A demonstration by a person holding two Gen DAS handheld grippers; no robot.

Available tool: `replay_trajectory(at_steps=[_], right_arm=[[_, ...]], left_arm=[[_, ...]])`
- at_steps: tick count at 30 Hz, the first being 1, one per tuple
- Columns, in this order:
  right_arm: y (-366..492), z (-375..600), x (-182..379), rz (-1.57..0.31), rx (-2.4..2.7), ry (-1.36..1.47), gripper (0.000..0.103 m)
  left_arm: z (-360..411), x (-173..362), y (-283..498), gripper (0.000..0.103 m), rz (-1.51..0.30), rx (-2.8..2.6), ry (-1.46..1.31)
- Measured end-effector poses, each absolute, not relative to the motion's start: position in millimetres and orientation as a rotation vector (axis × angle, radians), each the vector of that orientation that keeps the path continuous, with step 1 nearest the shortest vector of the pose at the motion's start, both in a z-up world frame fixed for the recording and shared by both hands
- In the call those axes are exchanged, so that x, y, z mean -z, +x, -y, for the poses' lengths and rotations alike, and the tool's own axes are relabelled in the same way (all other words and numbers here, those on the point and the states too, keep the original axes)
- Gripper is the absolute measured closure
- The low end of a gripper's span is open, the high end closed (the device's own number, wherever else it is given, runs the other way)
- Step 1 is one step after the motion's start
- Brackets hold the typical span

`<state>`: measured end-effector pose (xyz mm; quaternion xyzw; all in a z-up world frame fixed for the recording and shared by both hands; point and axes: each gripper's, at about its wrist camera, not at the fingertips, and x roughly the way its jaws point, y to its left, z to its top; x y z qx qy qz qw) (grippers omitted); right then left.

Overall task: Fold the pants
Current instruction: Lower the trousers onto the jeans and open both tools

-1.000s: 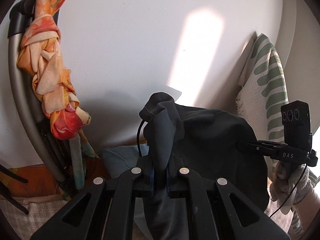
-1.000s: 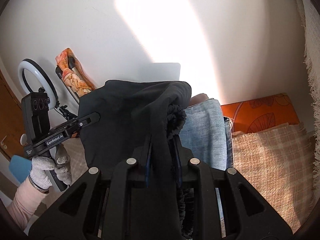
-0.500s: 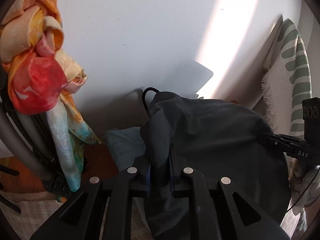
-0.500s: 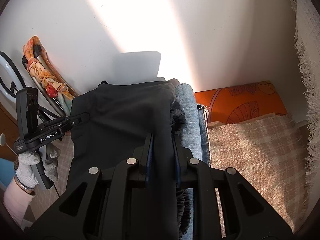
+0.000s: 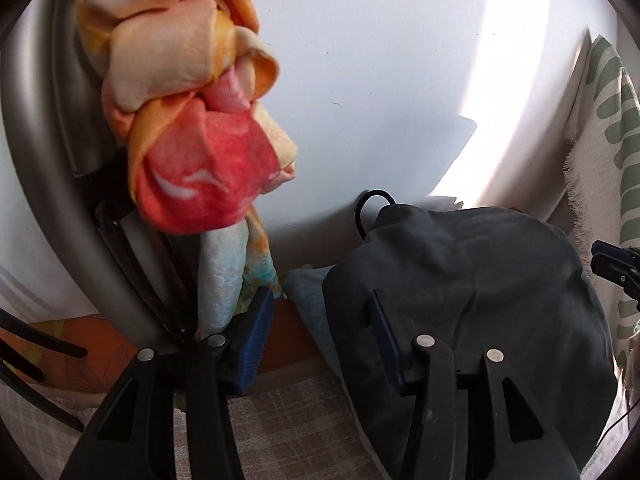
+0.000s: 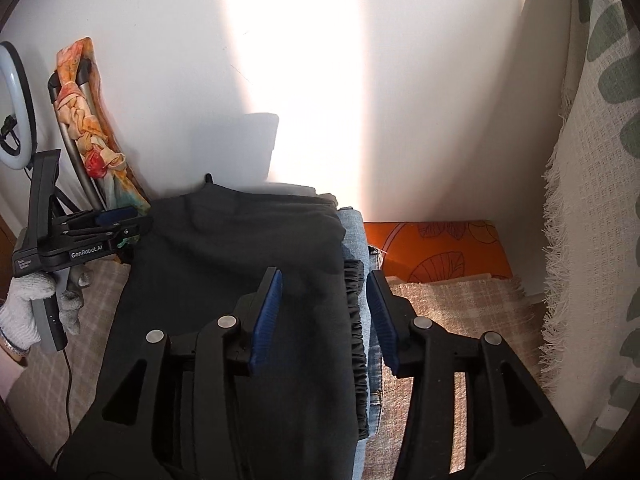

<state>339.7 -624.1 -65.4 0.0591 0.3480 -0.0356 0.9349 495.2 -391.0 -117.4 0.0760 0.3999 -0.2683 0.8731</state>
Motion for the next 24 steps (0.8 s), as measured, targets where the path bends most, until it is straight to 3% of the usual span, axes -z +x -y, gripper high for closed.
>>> replay_trajectory(at_steps=[4, 14, 19, 21, 23, 24], right_arm=[[325, 571, 68, -0.728, -0.056, 0.018, 0.055], [281, 500, 137, -0.910, -0.121, -0.191, 0.055], [254, 513, 112, -0.833, -0.147, 0.001, 0.054], [241, 517, 103, -0.801, -0.169, 0.090, 0.043], [230, 515, 95, -0.769, -0.181, 0.148, 0.043], [224, 513, 91, -0.758, -0.189, 0.164, 0.043]], left_arm=[[387, 111, 492, 0.056, -0.829, 0.564, 0.119], [378, 112, 426, 0.056, -0.873, 0.711, 0.143], [369, 101, 362, 0.056, -0.793, 0.793, 0.209], [354, 87, 333, 0.056, -0.728, 0.813, 0.220], [345, 73, 312, 0.047, -0.670, 0.829, 0.247], [340, 66, 297, 0.035, -0.627, 0.824, 0.259]])
